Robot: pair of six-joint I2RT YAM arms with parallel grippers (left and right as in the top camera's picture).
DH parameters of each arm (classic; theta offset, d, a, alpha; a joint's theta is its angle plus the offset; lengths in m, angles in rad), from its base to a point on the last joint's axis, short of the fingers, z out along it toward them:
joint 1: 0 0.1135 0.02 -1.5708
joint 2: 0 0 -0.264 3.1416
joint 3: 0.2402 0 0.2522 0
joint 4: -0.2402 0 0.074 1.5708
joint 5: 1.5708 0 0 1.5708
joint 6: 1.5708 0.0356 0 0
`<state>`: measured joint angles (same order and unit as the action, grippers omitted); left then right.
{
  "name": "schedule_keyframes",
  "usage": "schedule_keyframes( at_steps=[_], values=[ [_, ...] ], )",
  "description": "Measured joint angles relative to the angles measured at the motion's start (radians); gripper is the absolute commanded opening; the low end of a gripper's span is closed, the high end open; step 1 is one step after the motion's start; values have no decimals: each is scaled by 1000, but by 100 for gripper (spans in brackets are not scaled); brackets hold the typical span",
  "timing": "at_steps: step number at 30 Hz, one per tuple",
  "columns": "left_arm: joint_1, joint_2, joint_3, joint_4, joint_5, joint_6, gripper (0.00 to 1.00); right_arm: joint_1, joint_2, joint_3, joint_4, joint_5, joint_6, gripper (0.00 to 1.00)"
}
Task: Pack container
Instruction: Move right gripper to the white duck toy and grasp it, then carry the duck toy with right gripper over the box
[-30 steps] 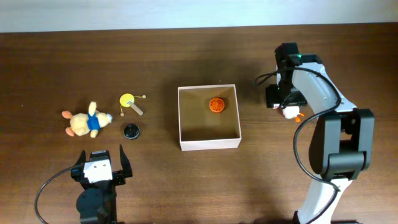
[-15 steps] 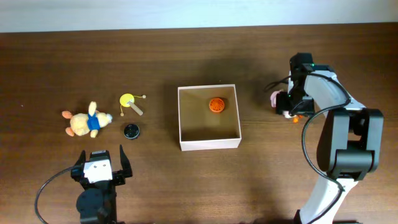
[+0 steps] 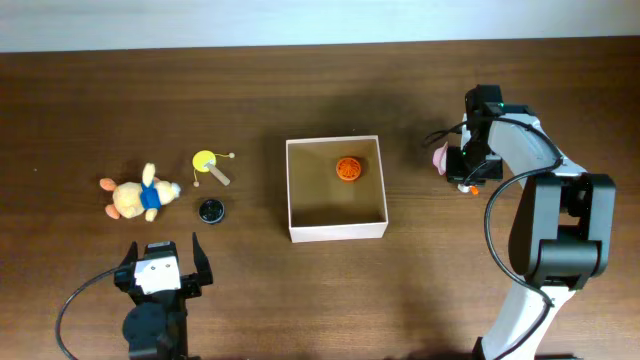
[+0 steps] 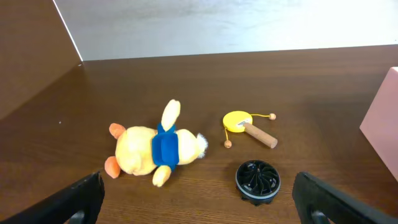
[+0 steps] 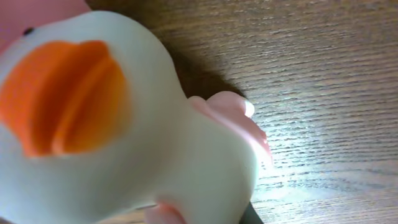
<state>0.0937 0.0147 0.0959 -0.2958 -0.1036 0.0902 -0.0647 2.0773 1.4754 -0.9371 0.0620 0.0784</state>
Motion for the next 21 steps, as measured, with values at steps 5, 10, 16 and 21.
schedule_keyframes(
  at_steps=[5, 10, 16, 21],
  values=[
    [0, 0, 0, 0, 0, 0, 99, 0, 0, 2, -12, -1, 0, 4],
    [0, 0, 0, 0, 0, 0, 99, 6, 5, 79, -105, -3, 0, 4],
    [0, 0, 0, 0, 0, 0, 99, 45, 5, 292, -237, -4, 0, 4],
    [0, 0, 0, 0, 0, 0, 99, 101, 5, 459, -327, -2, 0, 4]
  ],
)
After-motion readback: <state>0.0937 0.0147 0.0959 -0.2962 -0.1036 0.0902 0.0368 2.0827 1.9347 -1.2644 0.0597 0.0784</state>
